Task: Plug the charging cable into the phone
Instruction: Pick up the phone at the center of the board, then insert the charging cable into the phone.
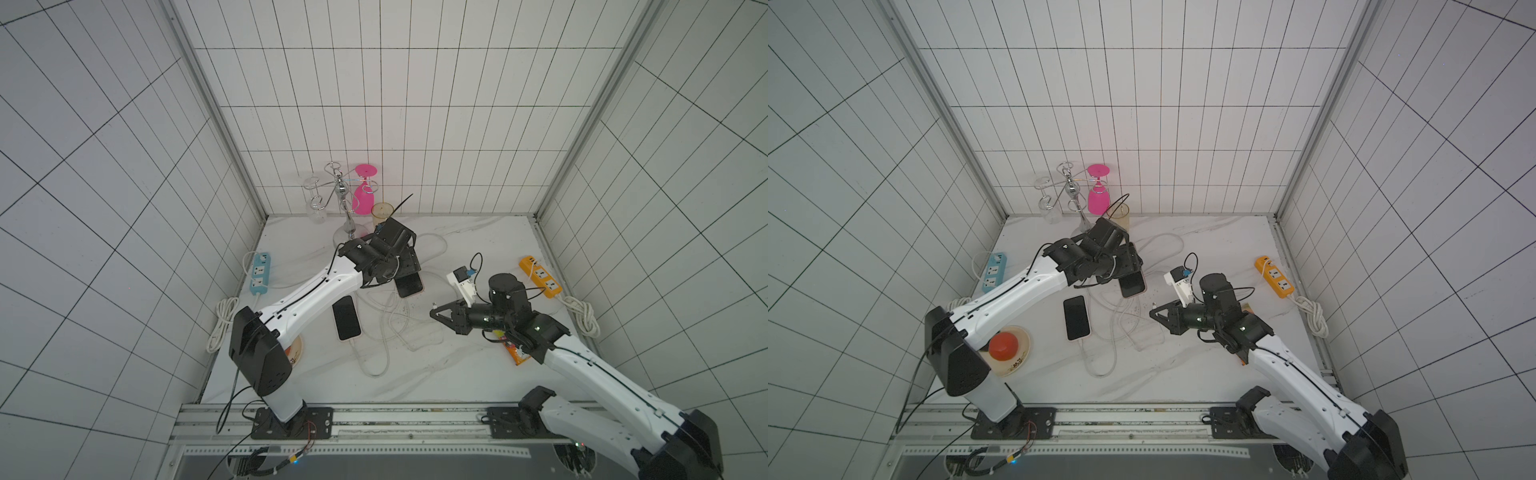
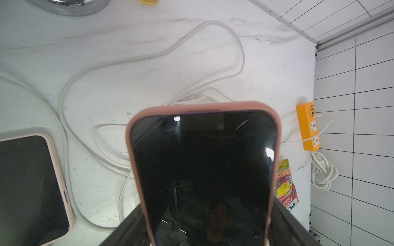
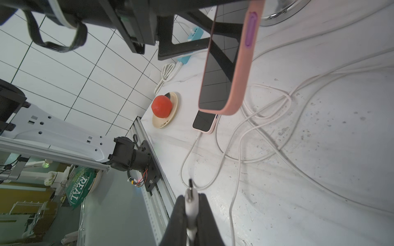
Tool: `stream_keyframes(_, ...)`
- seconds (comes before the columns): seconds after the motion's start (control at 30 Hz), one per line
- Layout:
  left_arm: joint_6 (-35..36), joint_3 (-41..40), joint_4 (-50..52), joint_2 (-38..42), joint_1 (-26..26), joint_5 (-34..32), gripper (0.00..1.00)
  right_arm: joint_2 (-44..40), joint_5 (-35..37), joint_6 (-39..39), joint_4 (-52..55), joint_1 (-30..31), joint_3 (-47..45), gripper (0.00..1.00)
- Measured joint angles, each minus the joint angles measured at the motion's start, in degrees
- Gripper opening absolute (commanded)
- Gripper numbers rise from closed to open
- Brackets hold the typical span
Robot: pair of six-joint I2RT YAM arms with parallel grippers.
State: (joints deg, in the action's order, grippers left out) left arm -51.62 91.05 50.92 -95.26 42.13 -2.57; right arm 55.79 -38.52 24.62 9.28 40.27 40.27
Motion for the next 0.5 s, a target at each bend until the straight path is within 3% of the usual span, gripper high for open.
stream_keyframes(0.5, -1.57, -3.65, -1.46, 2.05, 0.79, 2.99, 0.29, 9.66, 0.26, -1.66, 0.68, 2.25, 3.78, 0.00)
